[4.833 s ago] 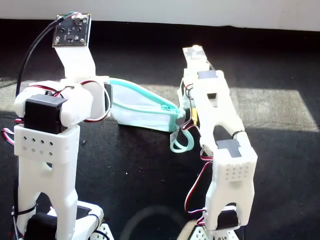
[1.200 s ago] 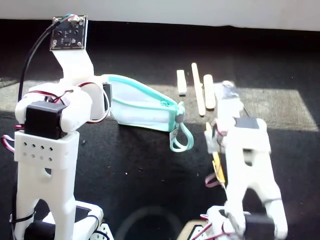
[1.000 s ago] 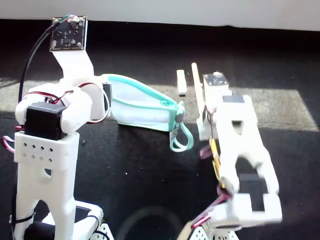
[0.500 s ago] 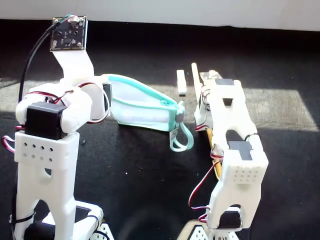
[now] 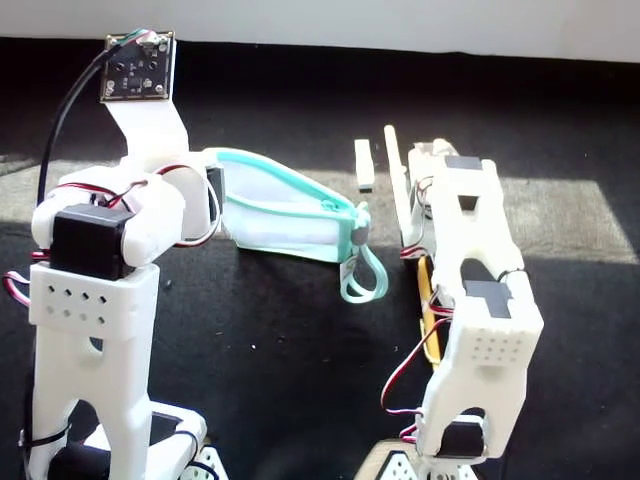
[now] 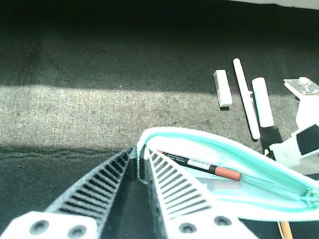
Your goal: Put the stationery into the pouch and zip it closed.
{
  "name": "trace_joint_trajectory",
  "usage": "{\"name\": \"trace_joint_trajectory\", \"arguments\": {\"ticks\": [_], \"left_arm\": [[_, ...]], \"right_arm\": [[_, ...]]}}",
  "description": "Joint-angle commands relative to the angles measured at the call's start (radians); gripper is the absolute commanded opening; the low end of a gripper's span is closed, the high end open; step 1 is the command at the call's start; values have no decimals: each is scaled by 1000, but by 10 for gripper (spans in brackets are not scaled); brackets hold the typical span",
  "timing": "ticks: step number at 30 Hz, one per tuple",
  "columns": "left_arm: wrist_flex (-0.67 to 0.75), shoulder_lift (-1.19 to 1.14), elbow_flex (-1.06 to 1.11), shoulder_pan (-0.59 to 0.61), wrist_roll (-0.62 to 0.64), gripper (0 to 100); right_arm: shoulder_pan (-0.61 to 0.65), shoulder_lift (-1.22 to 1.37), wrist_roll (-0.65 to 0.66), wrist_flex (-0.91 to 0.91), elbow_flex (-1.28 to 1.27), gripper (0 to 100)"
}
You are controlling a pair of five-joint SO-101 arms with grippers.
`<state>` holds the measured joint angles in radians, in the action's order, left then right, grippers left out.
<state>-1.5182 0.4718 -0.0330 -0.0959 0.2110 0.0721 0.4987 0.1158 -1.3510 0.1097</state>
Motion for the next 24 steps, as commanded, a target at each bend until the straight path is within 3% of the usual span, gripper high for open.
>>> {"name": "trace_joint_trajectory", "arguments": {"ticks": [1,9,13,20,24], "left_arm": [[0,-5,7,10,2,10],[6,-5,8,8,2,10],[8,-5,8,8,2,10],[8,-5,8,8,2,10],[5,-5,8,8,2,10]], "right_arm": [[-15,-208,-2,-47,38,6],[15,-843,-17,-38,39,6],[105,-1089,-120,67,38,6],[398,-1254,-230,278,36,6],[483,-1254,-229,360,38,6]]}}
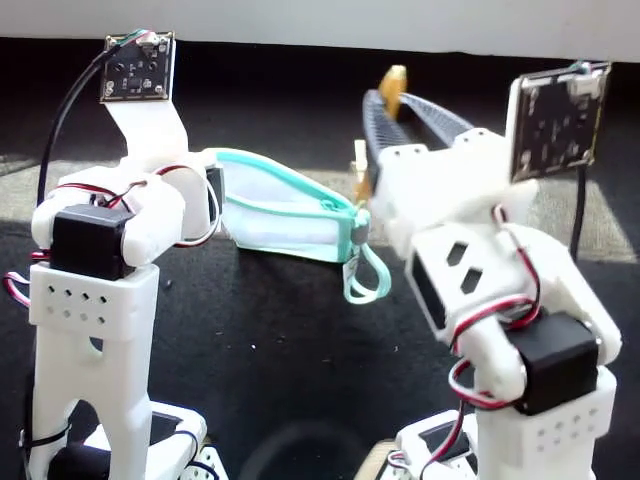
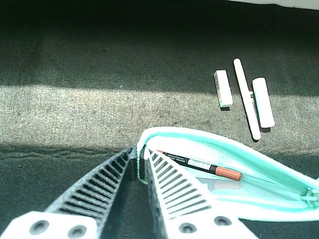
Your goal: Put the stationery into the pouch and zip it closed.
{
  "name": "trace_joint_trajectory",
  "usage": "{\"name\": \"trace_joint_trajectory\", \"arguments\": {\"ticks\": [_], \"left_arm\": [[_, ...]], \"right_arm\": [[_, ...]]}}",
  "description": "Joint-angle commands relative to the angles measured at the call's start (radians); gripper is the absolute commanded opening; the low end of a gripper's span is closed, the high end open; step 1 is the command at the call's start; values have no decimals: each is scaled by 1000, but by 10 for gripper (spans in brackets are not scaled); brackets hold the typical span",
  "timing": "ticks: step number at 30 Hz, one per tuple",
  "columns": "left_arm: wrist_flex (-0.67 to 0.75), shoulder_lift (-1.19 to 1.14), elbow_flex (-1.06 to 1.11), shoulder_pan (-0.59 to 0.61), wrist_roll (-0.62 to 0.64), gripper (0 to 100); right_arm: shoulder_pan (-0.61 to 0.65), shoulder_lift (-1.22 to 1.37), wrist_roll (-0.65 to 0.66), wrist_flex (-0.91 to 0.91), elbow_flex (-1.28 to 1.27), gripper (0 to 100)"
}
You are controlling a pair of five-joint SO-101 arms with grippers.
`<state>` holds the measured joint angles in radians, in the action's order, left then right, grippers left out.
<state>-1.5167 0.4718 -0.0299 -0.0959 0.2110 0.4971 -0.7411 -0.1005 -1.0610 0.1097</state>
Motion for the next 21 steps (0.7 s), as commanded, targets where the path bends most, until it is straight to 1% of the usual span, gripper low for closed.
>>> {"name": "trace_joint_trajectory", "arguments": {"ticks": [1,7,18,21], "left_arm": [[3,-5,5,8,2,10],[3,-5,5,8,2,10],[3,-5,5,8,2,10],[5,-5,4,8,2,10]], "right_arm": [[70,-15,-12,94,38,6],[151,19,-11,229,22,6],[163,163,-12,226,10,6],[165,174,-12,223,-54,6]]}}
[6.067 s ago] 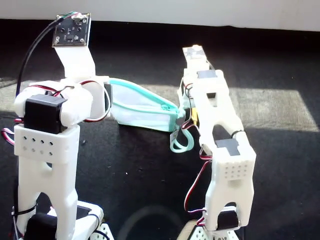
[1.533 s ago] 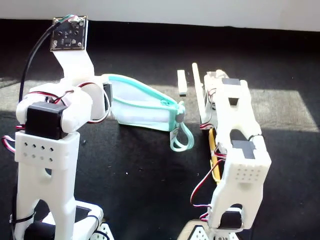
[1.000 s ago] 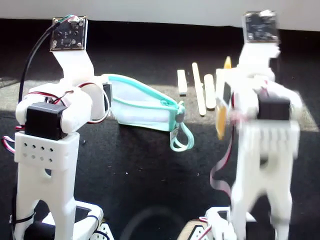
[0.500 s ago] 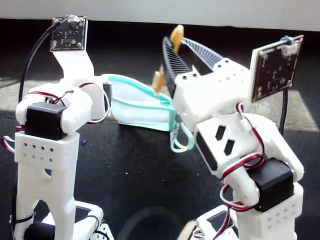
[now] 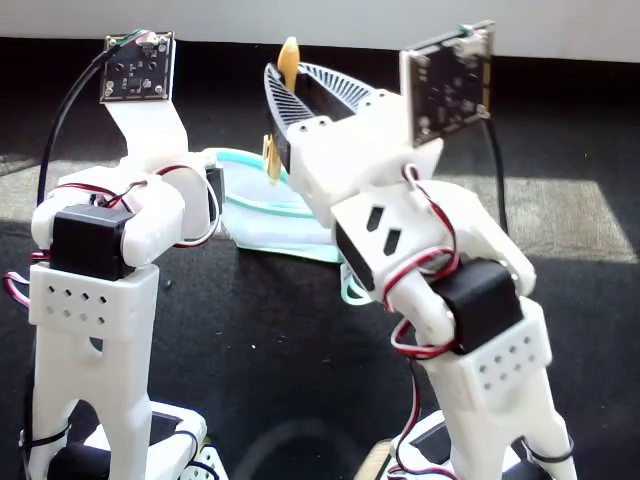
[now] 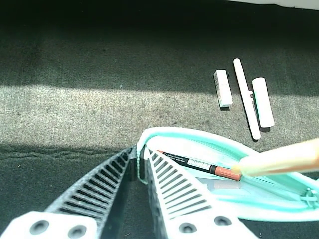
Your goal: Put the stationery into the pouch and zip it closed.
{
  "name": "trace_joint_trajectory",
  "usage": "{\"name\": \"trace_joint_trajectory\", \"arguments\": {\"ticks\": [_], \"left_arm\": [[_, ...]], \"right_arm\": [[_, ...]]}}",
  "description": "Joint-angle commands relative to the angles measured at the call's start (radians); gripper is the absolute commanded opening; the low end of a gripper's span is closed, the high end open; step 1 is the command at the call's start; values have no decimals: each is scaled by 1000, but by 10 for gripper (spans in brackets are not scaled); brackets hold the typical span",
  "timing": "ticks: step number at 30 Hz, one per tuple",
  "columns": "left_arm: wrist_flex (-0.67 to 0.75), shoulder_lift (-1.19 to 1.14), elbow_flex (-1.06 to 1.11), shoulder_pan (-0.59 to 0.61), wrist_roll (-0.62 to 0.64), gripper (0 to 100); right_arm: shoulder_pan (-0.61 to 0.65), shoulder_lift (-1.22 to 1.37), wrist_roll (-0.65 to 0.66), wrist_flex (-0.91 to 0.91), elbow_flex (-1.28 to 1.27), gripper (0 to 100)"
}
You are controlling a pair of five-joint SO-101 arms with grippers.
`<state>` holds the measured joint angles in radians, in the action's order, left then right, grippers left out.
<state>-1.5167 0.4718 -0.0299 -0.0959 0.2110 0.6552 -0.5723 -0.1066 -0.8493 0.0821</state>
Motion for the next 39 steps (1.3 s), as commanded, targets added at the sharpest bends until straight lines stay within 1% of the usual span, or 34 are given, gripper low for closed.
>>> {"name": "trace_joint_trajectory", "arguments": {"ticks": [1,7,14,15,17,19,20,24,29,32,33,35,37,39], "left_arm": [[5,-5,4,8,2,10],[6,-5,4,8,2,10],[6,-5,4,8,2,10],[6,-5,4,8,2,10],[6,-5,4,8,2,10],[6,-5,4,8,2,10],[6,-5,4,8,2,10],[6,-5,4,8,2,10],[6,-5,4,8,2,10],[3,-5,4,8,2,10],[0,-5,4,8,2,10],[-2,-5,4,8,2,10],[-2,-5,4,8,2,10],[-2,-5,4,8,2,10]], "right_arm": [[7,5,-6,12,-64,6],[7,-1,-6,16,-237,6],[10,-1,-6,10,-263,12],[19,-1,-6,8,-263,26],[33,-1,-11,-33,-259,101],[61,-1,-12,-94,-234,181],[74,-1,-12,-130,-214,189],[101,-1,-12,-203,-125,173],[85,-1,-8,-251,31,173],[-2,1,-6,-285,154,173],[-58,1,-6,-291,189,173],[-208,12,-6,-308,217,173],[-366,25,-11,-314,174,173],[-469,74,-8,-295,67,159]]}}
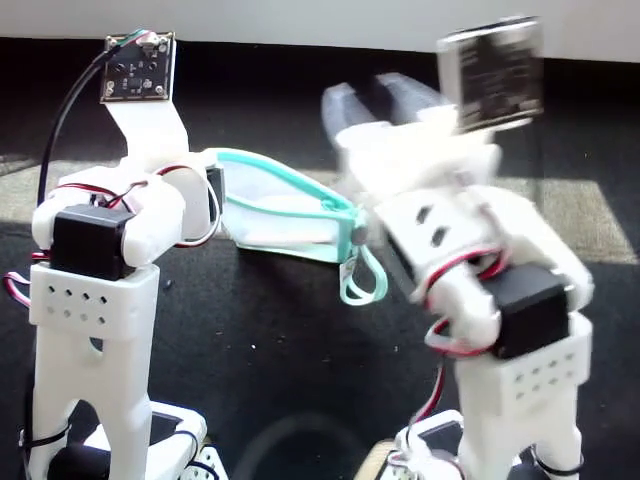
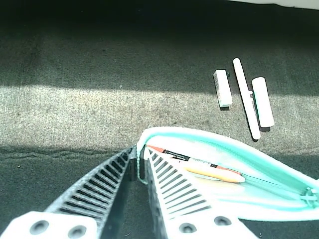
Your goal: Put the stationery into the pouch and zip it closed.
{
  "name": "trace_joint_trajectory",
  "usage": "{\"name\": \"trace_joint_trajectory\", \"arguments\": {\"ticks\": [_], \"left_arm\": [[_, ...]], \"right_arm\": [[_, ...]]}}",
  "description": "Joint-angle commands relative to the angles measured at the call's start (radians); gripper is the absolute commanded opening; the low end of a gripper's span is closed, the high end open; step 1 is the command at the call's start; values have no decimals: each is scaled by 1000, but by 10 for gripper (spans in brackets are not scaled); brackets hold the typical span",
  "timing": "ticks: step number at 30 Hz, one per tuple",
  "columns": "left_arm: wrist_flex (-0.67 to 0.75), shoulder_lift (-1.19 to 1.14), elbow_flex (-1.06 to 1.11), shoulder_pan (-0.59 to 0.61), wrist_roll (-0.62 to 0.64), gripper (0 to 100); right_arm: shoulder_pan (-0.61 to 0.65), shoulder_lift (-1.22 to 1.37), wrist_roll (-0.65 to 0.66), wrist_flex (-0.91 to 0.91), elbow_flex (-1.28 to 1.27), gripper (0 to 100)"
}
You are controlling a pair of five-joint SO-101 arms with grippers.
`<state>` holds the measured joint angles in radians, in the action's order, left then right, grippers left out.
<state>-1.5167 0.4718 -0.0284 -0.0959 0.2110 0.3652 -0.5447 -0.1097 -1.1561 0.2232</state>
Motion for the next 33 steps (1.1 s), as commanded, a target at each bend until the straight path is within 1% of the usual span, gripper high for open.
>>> {"name": "trace_joint_trajectory", "arguments": {"ticks": [1,3,5,8,10,13,16,20,22,31,33], "left_arm": [[-2,-5,2,8,2,10],[-2,-5,4,8,2,10],[-2,-5,4,8,2,10],[-2,-5,4,8,-15,10],[-2,-5,4,10,-43,10],[-2,-5,4,10,-44,10],[-3,-5,4,10,-44,10],[-3,-5,4,10,-43,10],[-3,-5,4,10,-43,10],[0,-5,4,10,-46,10],[0,-5,4,10,-46,10]], "right_arm": [[-200,82,-3,33,-128,142],[-237,170,-2,82,-229,104],[-246,275,-2,125,-300,84],[-228,438,0,157,-303,84],[-206,550,35,166,-277,84],[-188,717,133,160,-206,84],[-191,871,183,119,-101,91],[-203,1043,186,19,56,169],[-208,1113,187,-35,143,189],[-209,1366,189,-171,461,183],[-209,1420,189,-188,509,134]]}}
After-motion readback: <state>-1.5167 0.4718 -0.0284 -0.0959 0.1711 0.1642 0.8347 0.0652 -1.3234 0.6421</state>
